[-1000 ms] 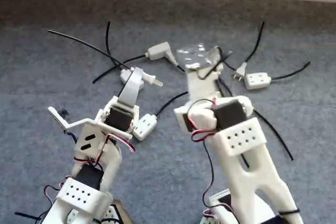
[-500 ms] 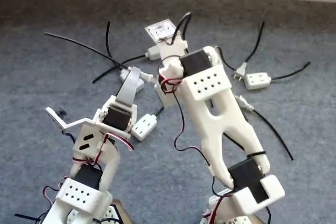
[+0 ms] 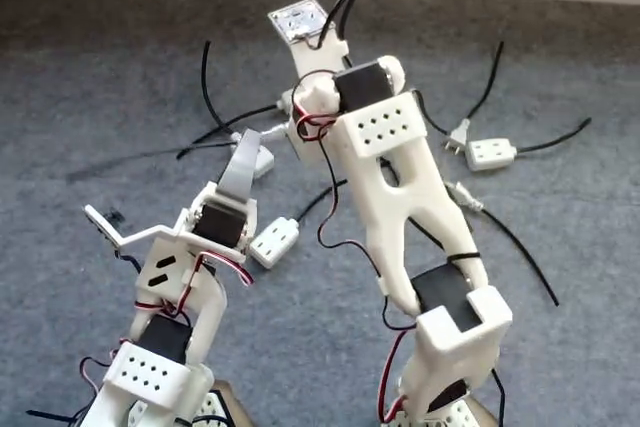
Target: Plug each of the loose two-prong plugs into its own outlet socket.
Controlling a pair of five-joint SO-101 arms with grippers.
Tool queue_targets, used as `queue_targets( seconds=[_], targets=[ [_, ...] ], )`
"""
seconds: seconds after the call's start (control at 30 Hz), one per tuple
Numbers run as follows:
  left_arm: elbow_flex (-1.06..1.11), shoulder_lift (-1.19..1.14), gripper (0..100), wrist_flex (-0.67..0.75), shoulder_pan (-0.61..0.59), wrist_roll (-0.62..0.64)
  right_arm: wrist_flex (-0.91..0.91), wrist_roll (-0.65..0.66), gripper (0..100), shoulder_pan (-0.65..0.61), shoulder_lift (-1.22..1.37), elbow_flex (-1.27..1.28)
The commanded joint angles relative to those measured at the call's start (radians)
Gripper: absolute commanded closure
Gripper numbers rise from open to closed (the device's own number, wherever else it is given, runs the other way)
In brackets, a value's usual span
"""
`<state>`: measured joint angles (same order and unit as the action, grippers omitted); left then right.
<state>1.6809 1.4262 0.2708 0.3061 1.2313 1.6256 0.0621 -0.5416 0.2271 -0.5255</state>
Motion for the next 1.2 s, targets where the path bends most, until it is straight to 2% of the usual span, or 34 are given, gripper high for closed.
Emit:
queue_targets(
  seconds=[0.0,0.53,0.7,0.87,1.03,1.17],
  targets=[
    [0.022,-0.002,99,-0.020,0.073,-0.005,0.002,0.009,99.1,0.008,0.004,-0.107],
    [0.022,-0.010,99,-0.023,0.090,-0.005,-0.001,0.057,99.1,0.008,0.016,-0.154],
    [0.022,-0.002,99,-0.069,0.113,-0.006,-0.016,0.058,99.1,0.008,0.016,-0.166],
    [0.022,-0.002,99,-0.068,0.116,-0.064,0.039,0.058,99.1,0.012,0.018,-0.237],
    [0.022,-0.002,99,-0.069,0.110,-0.066,0.113,0.058,99.1,0.018,0.016,-0.268],
    [0.019,-0.002,99,-0.069,0.093,-0.066,0.134,0.058,99.1,0.081,0.015,-0.268]
  ],
)
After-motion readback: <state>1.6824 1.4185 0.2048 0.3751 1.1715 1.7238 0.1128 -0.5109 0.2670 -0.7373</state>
